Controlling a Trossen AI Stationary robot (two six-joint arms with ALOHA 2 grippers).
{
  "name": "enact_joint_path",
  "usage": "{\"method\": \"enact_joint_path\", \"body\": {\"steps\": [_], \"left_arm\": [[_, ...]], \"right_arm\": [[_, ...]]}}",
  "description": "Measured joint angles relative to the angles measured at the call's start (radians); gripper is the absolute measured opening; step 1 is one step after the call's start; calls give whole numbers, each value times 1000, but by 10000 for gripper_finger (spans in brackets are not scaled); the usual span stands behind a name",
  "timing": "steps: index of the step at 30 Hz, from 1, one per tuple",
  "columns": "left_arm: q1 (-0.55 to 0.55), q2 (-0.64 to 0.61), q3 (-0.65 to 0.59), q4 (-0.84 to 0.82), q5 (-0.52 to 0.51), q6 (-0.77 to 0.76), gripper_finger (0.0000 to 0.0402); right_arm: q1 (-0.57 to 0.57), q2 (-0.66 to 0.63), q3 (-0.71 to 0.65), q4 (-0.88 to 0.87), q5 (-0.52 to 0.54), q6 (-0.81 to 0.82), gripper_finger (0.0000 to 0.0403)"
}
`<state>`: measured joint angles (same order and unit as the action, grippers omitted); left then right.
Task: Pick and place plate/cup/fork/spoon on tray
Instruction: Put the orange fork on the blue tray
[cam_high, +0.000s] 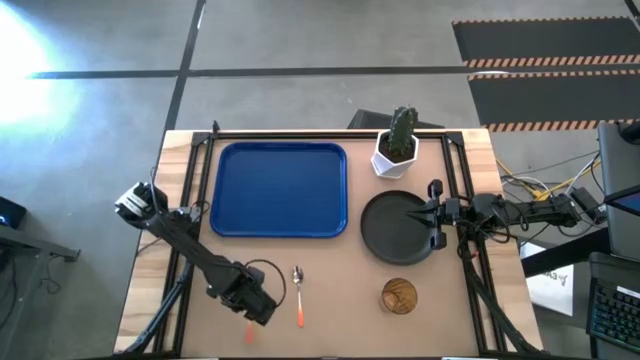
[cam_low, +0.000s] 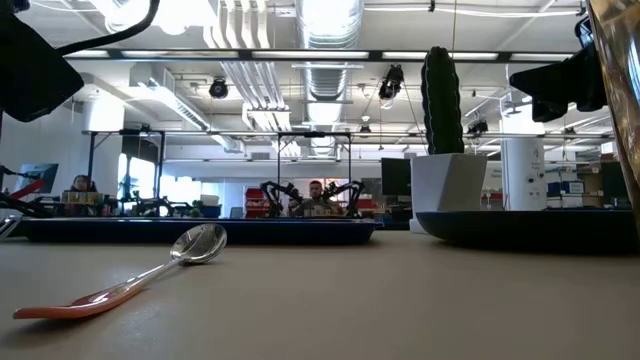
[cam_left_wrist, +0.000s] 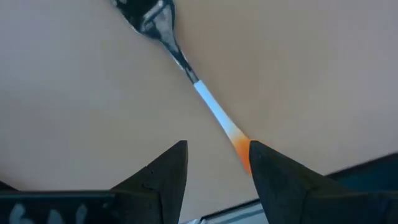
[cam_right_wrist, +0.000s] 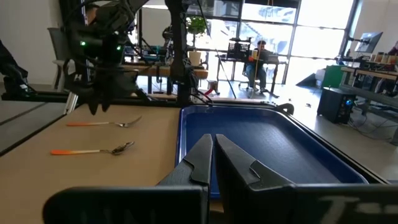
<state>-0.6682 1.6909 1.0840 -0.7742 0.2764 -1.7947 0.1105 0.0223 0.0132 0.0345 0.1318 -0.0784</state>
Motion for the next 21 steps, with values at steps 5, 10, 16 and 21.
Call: {"method": "enact_joint_path", "body": {"steps": [5, 10, 16, 21], "left_arm": [[0, 4, -1, -1, -52, -49, 154], [-1, 4, -3, -21, -57, -55, 154], [-1, 5, -5, -26, -58, -87, 154], [-2, 32, 5, 33, -93, -270, 154]], "right_arm": [[0, 0, 0, 0, 0, 0, 9], [0, 0, 0, 0, 0, 0, 9], [0, 0, 0, 0, 0, 0, 9], [0, 0, 0, 0, 0, 0, 9]]}}
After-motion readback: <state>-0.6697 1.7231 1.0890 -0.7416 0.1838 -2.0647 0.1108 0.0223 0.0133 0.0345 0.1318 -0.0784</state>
